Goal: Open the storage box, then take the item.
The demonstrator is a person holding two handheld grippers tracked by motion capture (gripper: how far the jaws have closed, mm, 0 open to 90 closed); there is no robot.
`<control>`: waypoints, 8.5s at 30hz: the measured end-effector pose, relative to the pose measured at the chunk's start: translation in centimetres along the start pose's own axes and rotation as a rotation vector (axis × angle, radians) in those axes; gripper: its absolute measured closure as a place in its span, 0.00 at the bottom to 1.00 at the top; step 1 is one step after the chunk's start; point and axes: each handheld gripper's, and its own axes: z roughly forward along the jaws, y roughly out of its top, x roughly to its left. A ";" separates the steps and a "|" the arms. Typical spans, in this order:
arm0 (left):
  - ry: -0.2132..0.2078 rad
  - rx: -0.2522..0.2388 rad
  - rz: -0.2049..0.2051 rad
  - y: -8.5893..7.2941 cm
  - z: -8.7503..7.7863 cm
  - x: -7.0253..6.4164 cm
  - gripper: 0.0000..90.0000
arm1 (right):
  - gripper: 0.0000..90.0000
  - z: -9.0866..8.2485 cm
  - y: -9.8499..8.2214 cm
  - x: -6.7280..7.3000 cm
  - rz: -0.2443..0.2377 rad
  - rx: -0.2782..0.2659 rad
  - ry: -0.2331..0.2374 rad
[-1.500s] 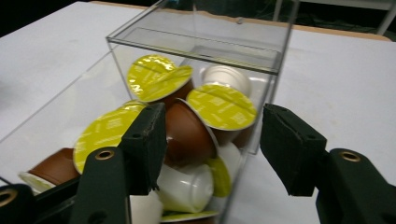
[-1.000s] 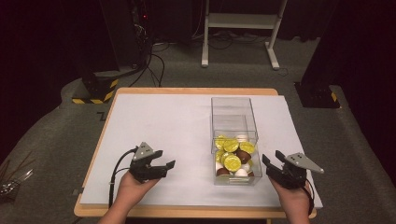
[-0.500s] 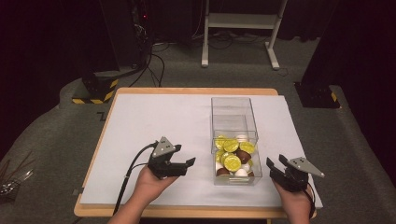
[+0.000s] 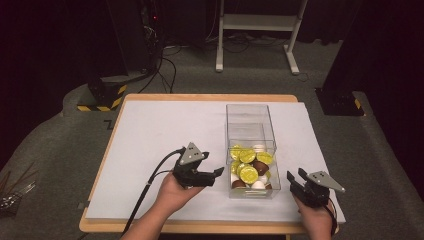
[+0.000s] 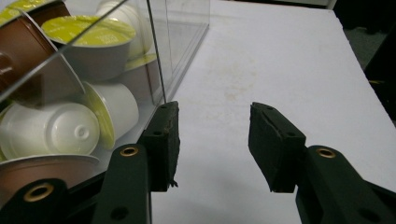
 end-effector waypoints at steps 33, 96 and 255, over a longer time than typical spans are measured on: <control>-0.093 0.056 0.027 -1.0 4.9 -4.6 0.31 | 0.59 0.8 -0.9 -0.5 0.001 0.046 0.012; -0.020 0.162 0.150 -4.1 8.3 -5.3 0.44 | 0.60 0.8 -1.6 -1.8 0.087 0.058 0.019; 0.381 0.001 -0.150 -3.5 0.0 15.7 0.45 | 0.59 2.0 -1.3 -0.3 -0.002 0.129 0.024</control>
